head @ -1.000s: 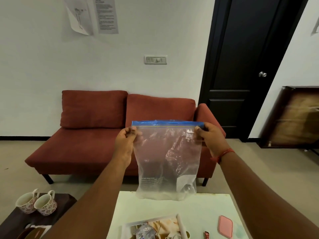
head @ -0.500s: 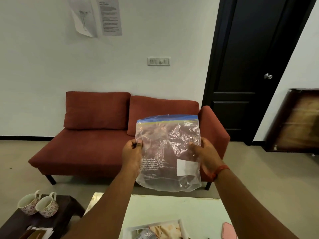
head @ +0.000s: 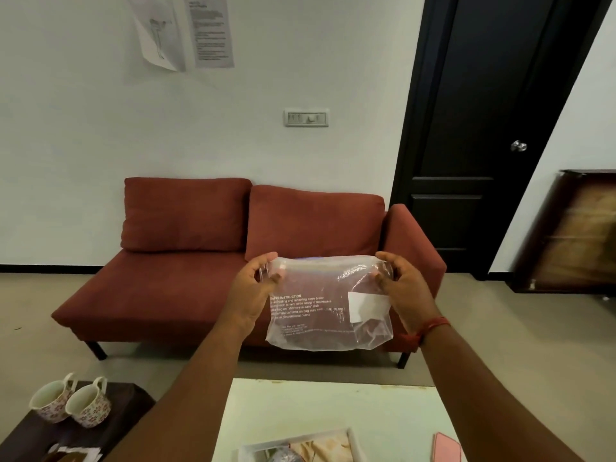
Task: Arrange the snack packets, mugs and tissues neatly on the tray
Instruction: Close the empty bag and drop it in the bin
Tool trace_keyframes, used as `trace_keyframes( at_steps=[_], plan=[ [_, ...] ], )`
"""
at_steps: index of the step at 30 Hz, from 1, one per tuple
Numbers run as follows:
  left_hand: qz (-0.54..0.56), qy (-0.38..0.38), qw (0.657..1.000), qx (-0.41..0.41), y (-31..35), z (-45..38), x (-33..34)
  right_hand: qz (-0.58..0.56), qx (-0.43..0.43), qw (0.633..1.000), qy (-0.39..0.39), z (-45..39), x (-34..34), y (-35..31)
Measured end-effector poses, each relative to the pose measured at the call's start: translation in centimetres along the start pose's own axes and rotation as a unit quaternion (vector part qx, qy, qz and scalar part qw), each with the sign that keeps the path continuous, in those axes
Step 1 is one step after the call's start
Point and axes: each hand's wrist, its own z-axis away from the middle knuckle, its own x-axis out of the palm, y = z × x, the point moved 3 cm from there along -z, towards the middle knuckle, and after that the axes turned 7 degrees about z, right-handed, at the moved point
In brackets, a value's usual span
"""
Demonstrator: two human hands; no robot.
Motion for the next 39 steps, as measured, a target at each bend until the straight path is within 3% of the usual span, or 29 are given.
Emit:
trace_keyframes(
  at_steps=[2,5,9,14,16,18,20,22,24,26,28,33,39],
  plan=[
    [-0.076,-0.011,0.997,0.009,0.4,-0.2,-0.1,0.052,0.002,0.999,-0.013,-0.1,-0.1,0.0],
    [-0.193,0.036,0.979,0.057,1.4,-0.6,0.0,0.163,-0.024,0.985,0.042,-0.4,-0.1,0.0],
    [-0.273,0.073,0.952,0.121,2.2,-0.8,0.8,0.34,-0.09,0.93,0.106,-0.2,0.3,-0.6],
    [-0.333,0.006,0.926,0.178,2.4,-0.8,3.7,0.523,-0.18,0.831,-0.06,0.7,3.5,-2.2],
    [-0.324,-0.044,0.923,0.203,2.7,-0.5,5.3,0.548,-0.188,0.812,-0.071,0.9,4.7,-2.8],
    [-0.298,-0.061,0.926,0.224,3.2,-0.3,6.3,0.53,-0.199,0.824,-0.03,0.8,5.0,-3.3],
    [-0.248,-0.016,0.94,0.232,3.4,-0.2,6.2,0.462,-0.167,0.871,0.013,0.7,4.6,-3.3],
    [-0.18,0.029,0.969,0.165,2.7,-0.1,5.5,0.306,-0.079,0.948,0.038,0.5,3.8,-3.1],
    [-0.122,0.022,0.992,0.034,1.5,0.2,5.1,0.144,0.003,0.989,0.041,0.4,3.5,-3.0],
    [-0.038,-0.04,0.995,-0.079,0.6,0.4,5.3,0.021,0.049,0.999,0.009,0.6,3.8,-3.1],
    [0.05,-0.091,0.986,-0.134,0.0,0.2,5.4,-0.058,0.062,0.996,-0.031,0.8,4.3,-3.3],
    [0.137,-0.038,0.978,-0.15,0.0,-1.0,4.7,-0.067,0.046,0.996,-0.038,1.0,4.6,-2.8],
    [0.055,-0.033,0.991,-0.116,0.8,-1.1,4.3,-0.006,0.031,1.0,-0.005,0.7,4.0,-2.7]
  ],
)
